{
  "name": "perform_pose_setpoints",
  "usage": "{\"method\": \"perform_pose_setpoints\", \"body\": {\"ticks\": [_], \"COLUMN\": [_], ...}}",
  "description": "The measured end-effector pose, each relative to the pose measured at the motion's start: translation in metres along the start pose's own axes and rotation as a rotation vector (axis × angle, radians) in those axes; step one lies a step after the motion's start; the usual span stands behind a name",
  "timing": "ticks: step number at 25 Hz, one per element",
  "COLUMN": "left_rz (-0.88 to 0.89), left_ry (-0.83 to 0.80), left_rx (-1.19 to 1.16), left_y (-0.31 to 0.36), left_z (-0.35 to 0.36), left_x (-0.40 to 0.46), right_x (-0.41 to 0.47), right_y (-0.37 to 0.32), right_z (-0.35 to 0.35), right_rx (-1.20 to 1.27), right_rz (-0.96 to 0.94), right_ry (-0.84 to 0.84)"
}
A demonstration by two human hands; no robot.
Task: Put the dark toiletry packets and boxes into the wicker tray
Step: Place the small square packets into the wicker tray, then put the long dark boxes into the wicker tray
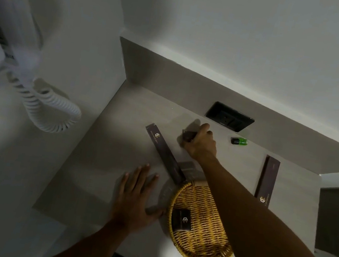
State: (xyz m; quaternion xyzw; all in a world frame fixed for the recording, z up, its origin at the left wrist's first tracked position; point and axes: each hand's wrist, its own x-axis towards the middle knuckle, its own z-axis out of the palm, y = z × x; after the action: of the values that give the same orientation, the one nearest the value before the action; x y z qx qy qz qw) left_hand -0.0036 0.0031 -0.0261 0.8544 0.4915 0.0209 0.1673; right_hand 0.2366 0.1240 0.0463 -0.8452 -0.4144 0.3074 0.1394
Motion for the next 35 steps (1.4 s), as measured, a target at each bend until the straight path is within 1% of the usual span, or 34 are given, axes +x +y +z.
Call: {"method": "perform_pose_setpoints", "body": {"ticks": [2,4,6,7,9,11,12,14,15,17,19,21,22,23,24,25,26,27,28,29,30,32,35], "left_rz": [-0.001,0.001,-0.007,-0.007,0.002,0.013,0.016,0.018,0.023,0.034,0.032,0.046,0.051,0.052,0.051,0.045,0.04,0.038,0.04,0.042,0.044,0.048,0.041], "left_ry": [-0.003,-0.018,-0.028,-0.027,-0.016,0.006,0.012,0.02,0.02,0.027,0.046,0.065,0.064,0.06,0.056,0.057,0.058,0.061,0.062,0.063,0.061,0.074,0.075], "left_rx": [-0.006,0.001,-0.01,-0.02,-0.03,-0.023,-0.017,-0.007,-0.003,0.006,0.01,0.003,0.011,0.022,0.03,0.029,0.025,0.025,0.031,0.039,0.04,0.032,0.019], "left_y": [0.0,-0.001,-0.001,-0.001,0.0,0.003,0.003,0.002,0.002,0.002,0.003,0.003,0.002,0.0,0.0,-0.001,0.0,0.0,0.002,0.003,0.005,0.004,0.004], "left_z": [0.002,0.002,0.001,0.001,0.0,-0.001,-0.002,-0.004,-0.005,-0.005,-0.003,0.0,0.002,0.004,0.004,0.003,0.002,0.0,-0.002,-0.005,-0.006,-0.006,-0.004], "left_x": [0.0,0.001,0.002,0.002,0.001,0.0,0.0,-0.001,-0.002,0.0,0.001,0.002,0.002,0.001,0.001,0.0,-0.001,-0.001,-0.002,-0.002,-0.001,0.0,-0.001], "right_x": [-0.012,-0.037,-0.076,-0.1,-0.151,-0.179,-0.185,-0.19,-0.19,-0.187,-0.187,-0.189,-0.191,-0.19,-0.186,-0.18,-0.171,-0.16,-0.148,-0.139,-0.131,-0.123,-0.139], "right_y": [0.006,0.02,0.045,0.064,0.098,0.127,0.136,0.144,0.147,0.15,0.151,0.155,0.156,0.158,0.164,0.172,0.179,0.185,0.191,0.195,0.199,0.205,0.223], "right_z": [-0.021,-0.05,-0.077,-0.086,-0.093,-0.077,-0.065,-0.037,-0.025,-0.009,-0.003,-0.009,-0.016,-0.025,-0.035,-0.044,-0.053,-0.059,-0.062,-0.062,-0.061,-0.063,-0.087], "right_rx": [0.099,0.176,0.131,0.084,-0.006,-0.108,-0.174,-0.27,-0.294,-0.298,-0.306,-0.282,-0.234,-0.166,-0.097,-0.047,-0.02,-0.008,-0.008,0.001,0.02,0.082,0.091], "right_rz": [-0.094,-0.195,-0.337,-0.404,-0.491,-0.535,-0.524,-0.414,-0.377,-0.361,-0.389,-0.421,-0.409,-0.362,-0.286,-0.174,-0.021,0.15,0.304,0.399,0.442,0.444,0.325], "right_ry": [0.007,0.098,0.184,0.18,0.076,-0.055,-0.117,-0.242,-0.278,-0.256,-0.218,-0.211,-0.195,-0.117,0.03,0.208,0.352,0.412,0.389,0.332,0.293,0.283,0.329]}}
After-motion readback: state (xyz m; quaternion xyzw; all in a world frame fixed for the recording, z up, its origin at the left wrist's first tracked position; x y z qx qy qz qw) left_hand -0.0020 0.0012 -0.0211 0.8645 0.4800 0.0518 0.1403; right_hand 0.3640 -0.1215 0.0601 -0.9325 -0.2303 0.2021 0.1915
